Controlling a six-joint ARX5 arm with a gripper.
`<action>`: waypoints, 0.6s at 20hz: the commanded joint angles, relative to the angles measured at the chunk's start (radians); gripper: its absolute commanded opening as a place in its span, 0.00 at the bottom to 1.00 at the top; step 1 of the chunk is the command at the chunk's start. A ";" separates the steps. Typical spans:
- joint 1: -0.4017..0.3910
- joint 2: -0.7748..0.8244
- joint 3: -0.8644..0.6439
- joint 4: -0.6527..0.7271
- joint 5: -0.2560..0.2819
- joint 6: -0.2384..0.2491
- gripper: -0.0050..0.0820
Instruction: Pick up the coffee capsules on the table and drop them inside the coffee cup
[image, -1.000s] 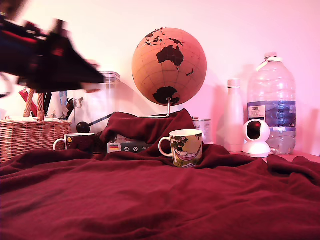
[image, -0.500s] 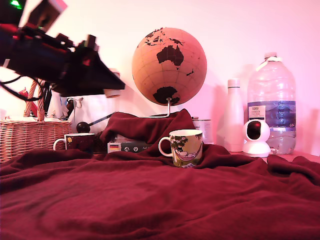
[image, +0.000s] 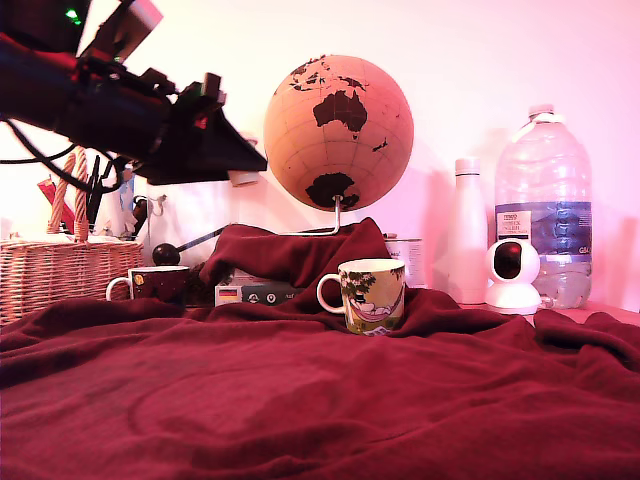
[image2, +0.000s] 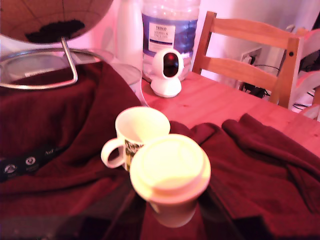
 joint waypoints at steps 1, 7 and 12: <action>-0.014 0.022 0.013 0.009 0.000 0.005 0.32; -0.032 0.063 0.059 0.010 -0.001 0.031 0.32; -0.041 0.148 0.144 0.008 0.000 0.031 0.32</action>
